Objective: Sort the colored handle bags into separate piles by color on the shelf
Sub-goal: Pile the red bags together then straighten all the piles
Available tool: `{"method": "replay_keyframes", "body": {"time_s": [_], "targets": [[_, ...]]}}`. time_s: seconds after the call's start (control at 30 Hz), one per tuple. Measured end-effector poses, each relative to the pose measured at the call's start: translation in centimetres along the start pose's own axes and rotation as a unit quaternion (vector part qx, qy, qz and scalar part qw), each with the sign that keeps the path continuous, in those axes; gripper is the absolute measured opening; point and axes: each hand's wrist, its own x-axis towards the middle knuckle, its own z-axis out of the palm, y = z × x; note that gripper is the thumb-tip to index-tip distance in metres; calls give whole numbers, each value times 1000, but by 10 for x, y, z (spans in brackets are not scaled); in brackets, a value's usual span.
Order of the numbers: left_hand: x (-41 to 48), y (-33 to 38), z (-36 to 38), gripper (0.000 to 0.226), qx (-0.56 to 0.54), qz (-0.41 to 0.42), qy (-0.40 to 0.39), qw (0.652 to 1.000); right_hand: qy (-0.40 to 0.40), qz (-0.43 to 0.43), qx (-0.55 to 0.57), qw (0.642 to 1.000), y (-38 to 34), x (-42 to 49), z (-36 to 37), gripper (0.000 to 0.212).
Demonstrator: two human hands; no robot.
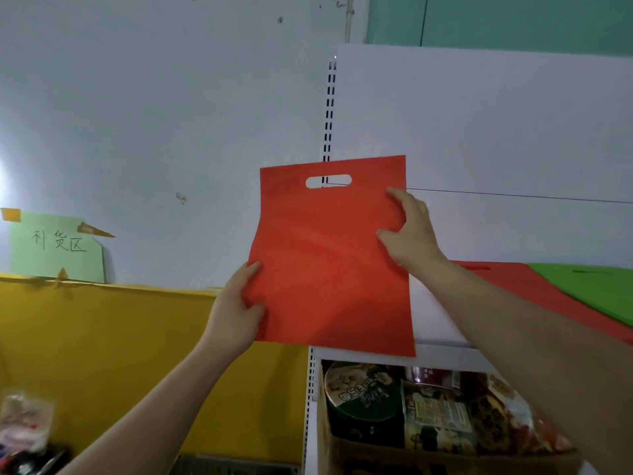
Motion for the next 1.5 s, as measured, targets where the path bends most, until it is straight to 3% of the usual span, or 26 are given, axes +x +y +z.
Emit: {"method": "replay_keyframes", "body": {"time_s": [0.13, 0.37, 0.6, 1.0, 1.33, 1.5], "targets": [[-1, 1, -1, 71, 37, 14, 5, 999, -31, 48, -52, 997, 8, -6, -6, 69], [-16, 44, 18, 68, 12, 53, 32, 998, 21, -24, -89, 996, -3, -14, -56, 67], [-49, 111, 74, 67, -5, 83, 29, 996, 43, -60, -101, 992, 3, -29, -154, 66], [-122, 169, 198, 64, 1, 16, -53, 998, -21, -8, -177, 984, 76, -75, -298, 67], [-103, 181, 226, 67, 108, 68, -107, 986, -37, 48, -194, 979, 120, -55, -312, 67], [-70, 175, 231, 67, 99, 53, -137, 984, -38, 62, -203, 976, 141, -25, -294, 67]]}}
